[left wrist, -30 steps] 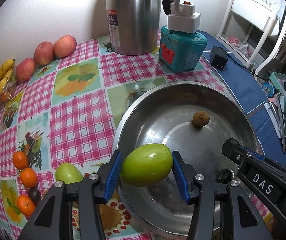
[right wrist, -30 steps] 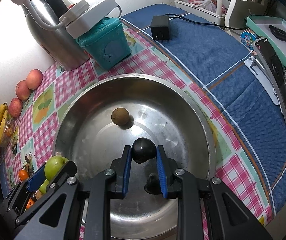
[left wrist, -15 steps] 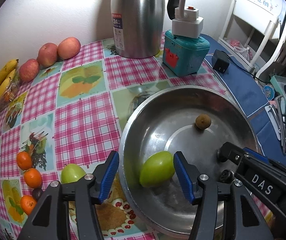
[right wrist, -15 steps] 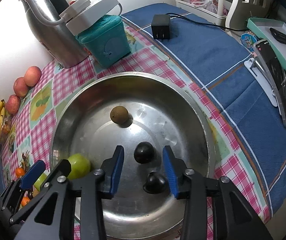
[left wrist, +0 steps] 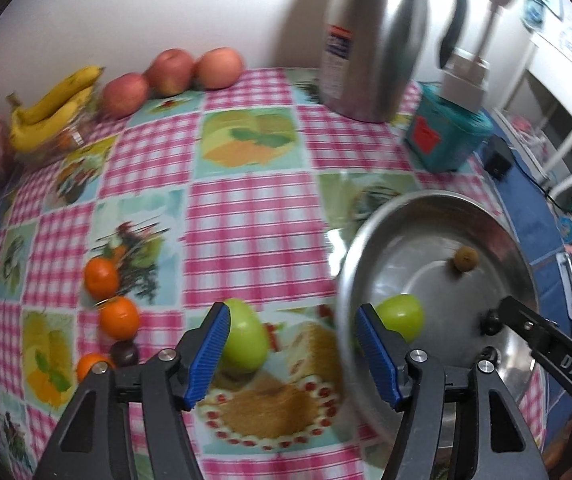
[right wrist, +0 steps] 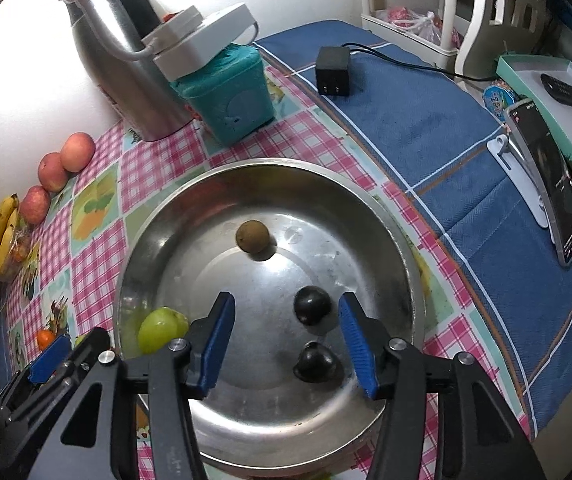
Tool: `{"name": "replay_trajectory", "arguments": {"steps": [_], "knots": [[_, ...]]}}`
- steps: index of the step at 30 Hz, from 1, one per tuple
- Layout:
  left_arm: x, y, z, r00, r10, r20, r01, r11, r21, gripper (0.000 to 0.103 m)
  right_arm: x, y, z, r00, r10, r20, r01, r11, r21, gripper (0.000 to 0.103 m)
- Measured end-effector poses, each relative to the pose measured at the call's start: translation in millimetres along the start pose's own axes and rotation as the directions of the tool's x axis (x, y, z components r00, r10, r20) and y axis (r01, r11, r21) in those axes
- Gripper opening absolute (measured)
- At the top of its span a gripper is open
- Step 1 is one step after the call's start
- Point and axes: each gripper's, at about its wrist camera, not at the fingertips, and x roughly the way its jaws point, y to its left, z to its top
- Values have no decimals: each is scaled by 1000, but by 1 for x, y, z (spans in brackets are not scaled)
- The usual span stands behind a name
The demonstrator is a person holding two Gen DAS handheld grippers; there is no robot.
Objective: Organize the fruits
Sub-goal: 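Move both open tools back from the basin to the fruit row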
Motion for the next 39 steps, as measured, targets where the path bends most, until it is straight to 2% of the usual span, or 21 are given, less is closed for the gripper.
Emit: {"name": "replay_trajectory", "arguments": {"steps": [9, 16, 24, 34, 36, 39], "knots": [[-14, 45, -13, 998, 70, 2, -69, 993, -94, 70, -10, 17, -9, 1000, 17, 4, -17, 998, -65, 55], [-23, 67, -25, 996, 86, -4, -85, 988, -128, 71, -18, 31, -19, 999, 35, 4, -35, 993, -114, 55], [-27, 84, -34, 998, 57, -15, -58, 984, -168, 71, -16, 43, -24, 999, 41, -12, -42, 987, -153, 55], [-22, 85, -35, 999, 37, -34, -42, 983, -179, 73, -7, 53, -26, 999, 28, -43, -36, 982, -186, 55], [-21, 85, -35, 999, 42, -32, -47, 983, -180, 77, -6, 54, -27, 999, 23, -44, -31, 981, -191, 55], [-21, 86, -35, 998, 52, -27, -56, 982, -182, 90, -4, 55, -27, 999, 16, -46, -25, 980, -198, 55]]}}
